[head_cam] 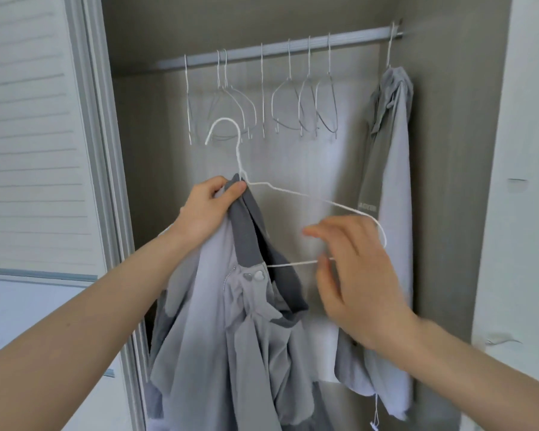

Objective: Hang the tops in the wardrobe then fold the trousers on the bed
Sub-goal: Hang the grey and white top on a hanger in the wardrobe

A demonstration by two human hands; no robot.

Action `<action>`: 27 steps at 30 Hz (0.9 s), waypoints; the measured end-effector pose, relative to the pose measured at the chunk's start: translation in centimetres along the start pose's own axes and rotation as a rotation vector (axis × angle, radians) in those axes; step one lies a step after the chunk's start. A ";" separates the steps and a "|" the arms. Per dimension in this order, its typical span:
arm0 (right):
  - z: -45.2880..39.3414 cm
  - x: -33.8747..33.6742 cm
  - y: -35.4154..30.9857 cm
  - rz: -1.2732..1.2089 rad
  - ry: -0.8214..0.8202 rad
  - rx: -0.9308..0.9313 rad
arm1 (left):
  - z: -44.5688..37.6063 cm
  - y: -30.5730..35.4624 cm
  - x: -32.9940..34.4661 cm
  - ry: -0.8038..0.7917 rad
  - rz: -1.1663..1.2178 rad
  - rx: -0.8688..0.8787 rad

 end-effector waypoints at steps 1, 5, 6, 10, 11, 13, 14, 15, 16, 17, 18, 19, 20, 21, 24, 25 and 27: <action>0.9 0.4 -1.3 -0.093 -0.161 -0.027 | 0.0 0.0 0.0 0.033 0.055 -0.031; 4.8 4.5 -2.1 -0.134 -0.731 0.071 | -0.2 -0.1 -0.5 0.114 0.269 -0.177; 5.1 5.0 -1.9 -0.122 -0.788 0.042 | -0.2 0.0 -0.6 0.119 0.313 -0.204; 6.0 6.2 -0.6 -0.063 -0.792 -0.072 | -0.3 -0.3 -1.6 0.115 0.382 -0.286; 6.2 6.5 0.3 -0.013 -0.726 -0.076 | -0.2 -0.5 -2.1 0.121 0.368 -0.294; 6.0 6.3 2.5 0.110 -0.523 -0.084 | 0.1 -1.5 -3.4 0.135 0.285 -0.283; 5.7 5.9 3.6 0.156 -0.424 -0.084 | 0.3 -2.2 -4.2 0.136 0.204 -0.264; 5.4 5.3 4.5 0.180 -0.375 -0.090 | 0.6 -2.8 -4.8 0.133 0.112 -0.242; 5.0 4.7 5.3 0.220 -0.337 -0.108 | 0.9 -3.4 -5.4 0.131 0.021 -0.223; 4.8 4.0 5.9 0.258 -0.327 -0.124 | 1.1 -4.0 -5.9 0.123 -0.055 -0.205; 4.5 3.5 6.4 0.294 -0.307 -0.148 | 1.2 -4.5 -6.2 0.107 -0.116 -0.193; 4.3 3.2 6.7 0.320 -0.298 -0.164 | 1.4 -4.8 -6.4 0.084 -0.170 -0.178; 4.0 3.0 7.0 0.337 -0.299 -0.169 | 1.5 -5.0 -6.5 0.064 -0.229 -0.158; 3.7 2.9 7.2 0.339 -0.305 -0.151 | 1.6 -5.1 -6.6 0.052 -0.288 -0.131; 1.8 3.2 7.2 0.197 -0.316 0.028 | 2.2 -4.5 -6.0 0.059 -0.441 -0.032; 0.8 3.4 6.7 0.080 -0.318 0.090 | 2.3 -4.1 -5.4 0.061 -0.481 -0.007; -1.3 4.0 5.2 -0.177 -0.301 0.144 | 2.5 -3.1 -3.4 0.047 -0.542 0.043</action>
Point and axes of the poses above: each hand's wrist, its own z-axis away from the middle knuckle, its own x-axis out of the palm, y = z × x, the point moved 2 cm from there along -z, towards the middle knuckle, and after that the axes turned 11 degrees about z, right-handed, at the moved point
